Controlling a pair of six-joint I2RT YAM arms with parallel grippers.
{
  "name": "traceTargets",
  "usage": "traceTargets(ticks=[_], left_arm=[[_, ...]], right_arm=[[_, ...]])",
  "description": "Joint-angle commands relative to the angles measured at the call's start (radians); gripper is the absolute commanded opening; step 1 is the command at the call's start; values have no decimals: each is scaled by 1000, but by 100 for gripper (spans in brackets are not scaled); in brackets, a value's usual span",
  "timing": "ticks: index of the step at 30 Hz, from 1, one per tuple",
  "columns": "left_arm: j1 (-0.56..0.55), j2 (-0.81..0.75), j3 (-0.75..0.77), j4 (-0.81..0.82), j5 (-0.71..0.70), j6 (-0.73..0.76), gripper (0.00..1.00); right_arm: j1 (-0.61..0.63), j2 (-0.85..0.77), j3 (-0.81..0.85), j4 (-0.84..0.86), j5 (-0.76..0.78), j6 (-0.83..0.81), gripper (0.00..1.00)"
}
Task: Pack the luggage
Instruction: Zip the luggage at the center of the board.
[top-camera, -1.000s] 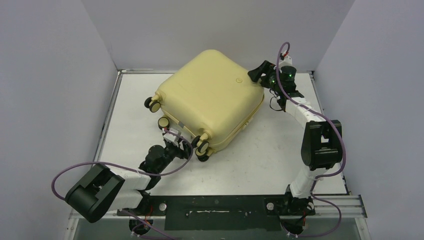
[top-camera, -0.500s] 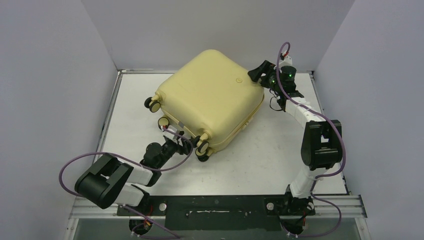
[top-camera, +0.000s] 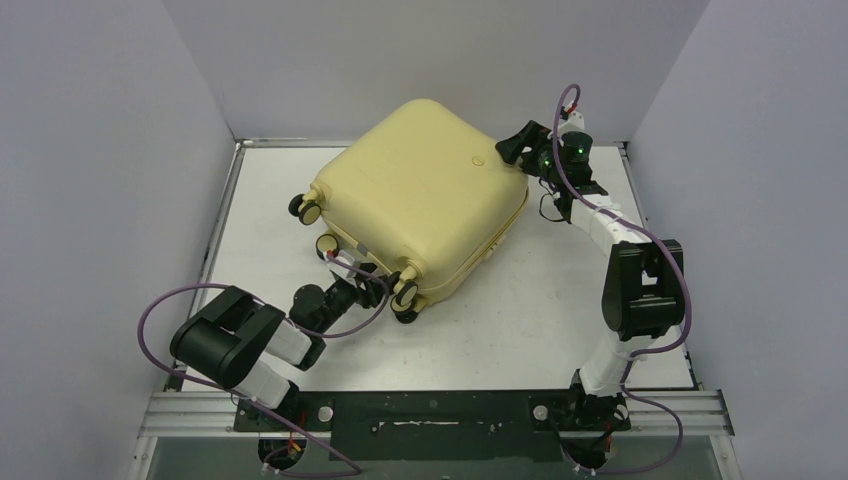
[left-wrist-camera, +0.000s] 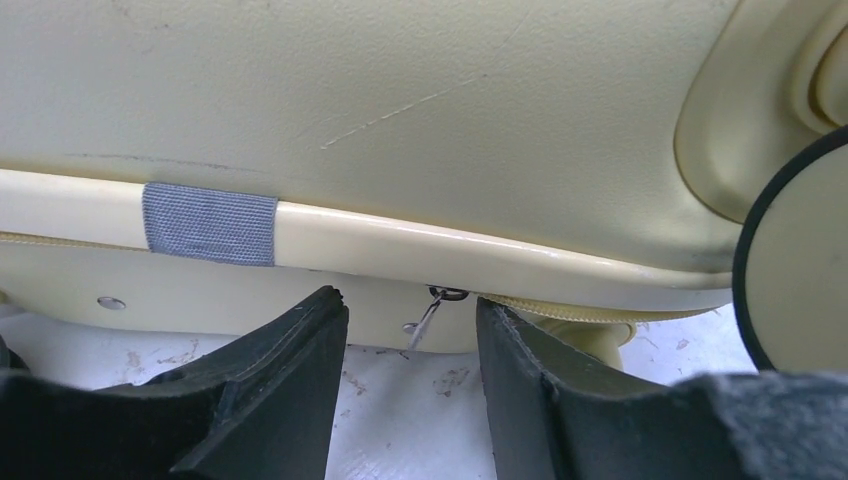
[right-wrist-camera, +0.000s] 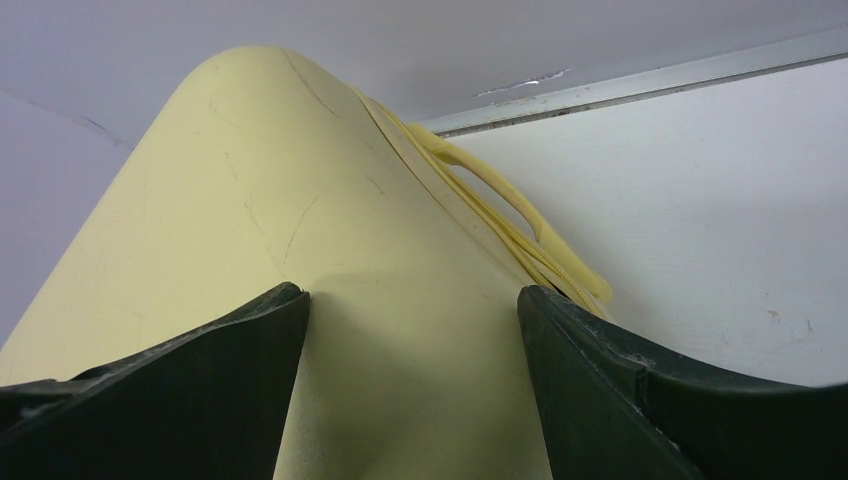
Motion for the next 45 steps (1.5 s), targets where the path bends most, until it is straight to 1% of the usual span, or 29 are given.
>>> traceTargets(ticks=[1, 12, 21, 23, 24, 30, 35, 39, 45], left_arm=[[6, 20, 34, 114, 35, -19, 46], [13, 32, 51, 94, 50, 8, 34], [16, -3, 59, -2, 3, 66, 8], [16, -9, 58, -2, -1, 67, 1], [16, -11, 58, -2, -2, 67, 0], [-5, -13, 32, 9, -6, 53, 0], [-103, -55, -12, -20, -66, 73, 0], [-209, -136, -29, -111, -112, 110, 0], [-270, -287, -65, -225, -163, 128, 0]], right_arm=[[65, 40, -31, -111, -117, 33, 76], [68, 42, -31, -118, -111, 29, 75], [72, 44, -30, -125, -108, 24, 74], [73, 46, -32, -125, -106, 24, 74], [73, 46, -31, -125, -106, 24, 74], [77, 43, -35, -131, -94, 24, 73], [77, 32, -48, -129, -67, 34, 73], [77, 26, -66, -119, -56, 51, 73], [78, 14, -86, -118, -38, 66, 73]])
